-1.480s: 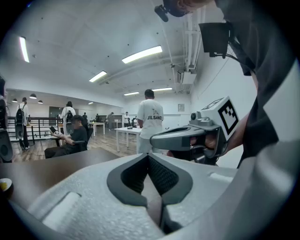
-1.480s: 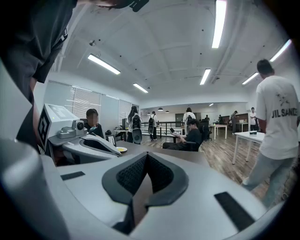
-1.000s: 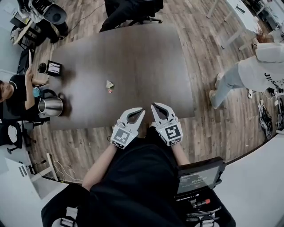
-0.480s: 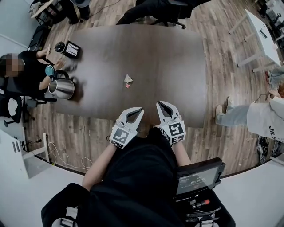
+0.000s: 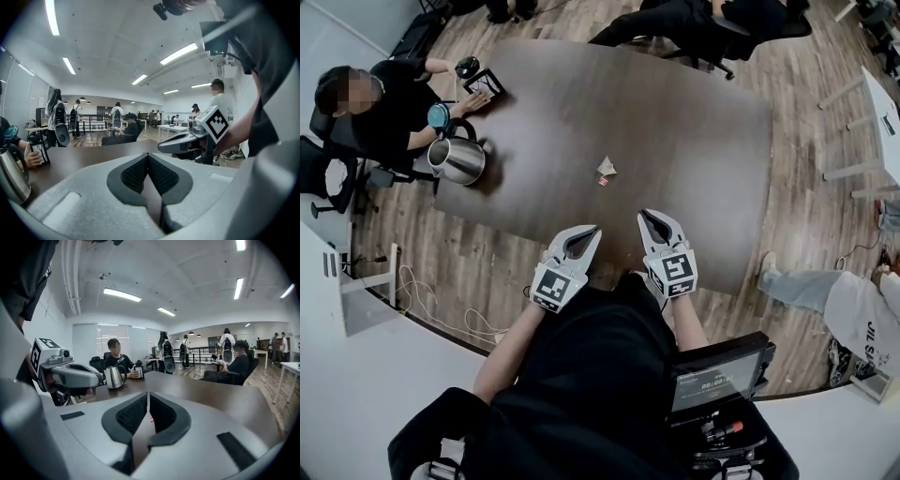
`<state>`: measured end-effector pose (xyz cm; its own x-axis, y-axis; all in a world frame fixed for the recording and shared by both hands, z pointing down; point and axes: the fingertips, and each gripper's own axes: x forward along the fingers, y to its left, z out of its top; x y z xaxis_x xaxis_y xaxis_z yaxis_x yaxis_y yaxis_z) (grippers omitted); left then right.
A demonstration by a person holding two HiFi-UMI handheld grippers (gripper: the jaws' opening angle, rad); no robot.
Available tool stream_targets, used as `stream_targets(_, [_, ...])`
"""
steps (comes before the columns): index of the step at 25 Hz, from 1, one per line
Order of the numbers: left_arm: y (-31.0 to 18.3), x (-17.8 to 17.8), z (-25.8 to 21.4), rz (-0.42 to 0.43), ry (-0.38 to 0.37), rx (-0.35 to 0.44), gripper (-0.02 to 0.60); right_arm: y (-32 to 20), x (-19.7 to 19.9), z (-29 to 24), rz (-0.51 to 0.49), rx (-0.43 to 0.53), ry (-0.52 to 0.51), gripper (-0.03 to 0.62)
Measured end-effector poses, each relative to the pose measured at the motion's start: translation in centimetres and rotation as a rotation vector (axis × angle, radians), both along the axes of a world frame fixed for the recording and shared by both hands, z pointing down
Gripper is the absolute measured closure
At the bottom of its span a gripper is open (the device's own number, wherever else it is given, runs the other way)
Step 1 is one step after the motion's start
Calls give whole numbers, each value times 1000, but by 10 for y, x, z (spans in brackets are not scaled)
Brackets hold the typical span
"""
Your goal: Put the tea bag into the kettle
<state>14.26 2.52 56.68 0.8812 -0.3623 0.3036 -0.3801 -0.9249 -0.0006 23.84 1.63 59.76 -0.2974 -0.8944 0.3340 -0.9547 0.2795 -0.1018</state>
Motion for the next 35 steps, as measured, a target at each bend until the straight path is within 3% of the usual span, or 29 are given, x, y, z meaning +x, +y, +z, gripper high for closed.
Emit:
stream_targets(12, [-33,-33,11,-139,6,-19,580,-44,-32,26,-144,-63,29,586])
stream_targets(20, [-49,-52,19,-217,13,-36,580,-63,-38,62,-267,-162,163,580])
stream_targets(27, [-63,-82,32,-306,3,-69,580,-90,-43,108,-402,-255,317,538])
stream_targets(35, [-61,-107,45,-378,-24,-113,580,-118,-43,158,-516,-373,423,513])
